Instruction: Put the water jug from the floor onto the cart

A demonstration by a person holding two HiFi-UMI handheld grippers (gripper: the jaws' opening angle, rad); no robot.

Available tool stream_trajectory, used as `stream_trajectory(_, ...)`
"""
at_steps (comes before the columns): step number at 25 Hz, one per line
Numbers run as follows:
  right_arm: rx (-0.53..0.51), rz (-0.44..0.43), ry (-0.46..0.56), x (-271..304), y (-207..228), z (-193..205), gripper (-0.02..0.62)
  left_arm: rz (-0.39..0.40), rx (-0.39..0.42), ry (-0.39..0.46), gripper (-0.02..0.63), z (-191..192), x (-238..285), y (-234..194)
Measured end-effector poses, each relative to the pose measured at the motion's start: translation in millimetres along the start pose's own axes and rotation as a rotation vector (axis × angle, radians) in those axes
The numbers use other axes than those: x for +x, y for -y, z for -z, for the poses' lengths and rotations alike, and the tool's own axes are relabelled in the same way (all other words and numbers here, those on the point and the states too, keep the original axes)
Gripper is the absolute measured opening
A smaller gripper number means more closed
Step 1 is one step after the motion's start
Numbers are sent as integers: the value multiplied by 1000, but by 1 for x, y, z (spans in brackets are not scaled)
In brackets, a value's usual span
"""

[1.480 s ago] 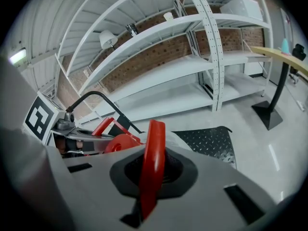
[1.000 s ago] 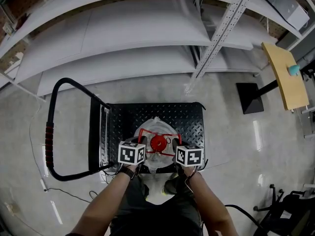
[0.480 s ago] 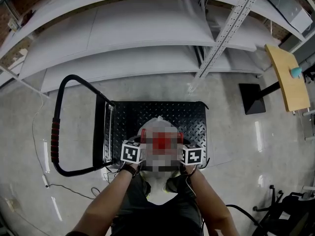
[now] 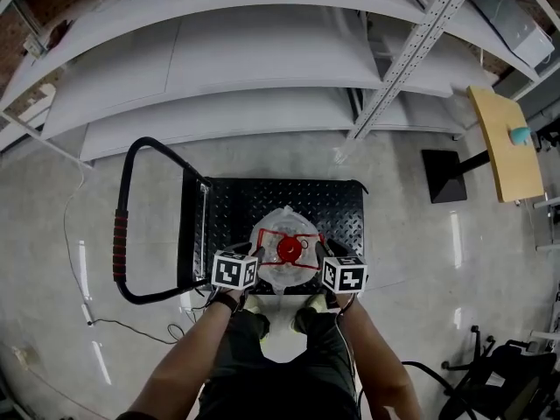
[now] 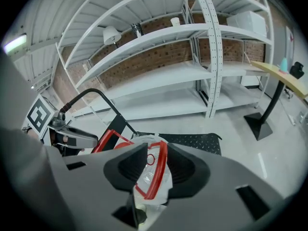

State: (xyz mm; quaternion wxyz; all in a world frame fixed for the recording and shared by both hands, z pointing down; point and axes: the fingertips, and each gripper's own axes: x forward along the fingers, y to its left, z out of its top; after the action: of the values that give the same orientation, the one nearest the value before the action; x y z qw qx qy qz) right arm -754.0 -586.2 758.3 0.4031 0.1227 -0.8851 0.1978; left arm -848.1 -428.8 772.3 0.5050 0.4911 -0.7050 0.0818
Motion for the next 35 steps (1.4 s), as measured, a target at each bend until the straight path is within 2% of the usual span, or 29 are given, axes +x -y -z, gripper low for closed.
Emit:
stream_trajectory(3,-8,9,9,-35,-20,-18,104,-4,-14,18,130,-8,-46,1)
stream_trajectory(5,-5,-11,47,-64,-42,-37,103,18,-5,66,125,-22,-81,9)
stream_trajectory(6,-6,-26,77,-81,-55,-48,98,37,5,101,108,-32,-100,16)
stream_trajectory(8,-16,-65,148,-120,-86,-69,47,85,39,190,44,-53,-142,36)
stream_trajectory(9,-24,-85,186,-141,-103,-78,27,113,73,237,7,-62,-164,51)
stream_trajectory(13,-48,-140,350,-227,-167,-105,5,243,259,394,5,-80,-249,118)
stream_trajectory(16,-67,-151,438,-282,-207,-102,5,301,340,490,5,-71,-303,165)
stream_trajectory(20,-129,-135,513,-347,-246,-79,5,318,412,588,5,-38,-362,217)
stream_trajectory(23,-163,-127,563,-392,-260,-47,3,310,445,638,5,-1,-392,246)
stream_trajectory(27,-176,-127,605,-454,-268,16,3,295,441,646,5,69,-420,284)
stream_trajectory(32,-166,-161,613,-533,-284,121,3,282,418,651,5,176,-463,343)
stream_trajectory(35,-173,-180,620,-584,-300,163,3,283,433,637,5,230,-496,377)
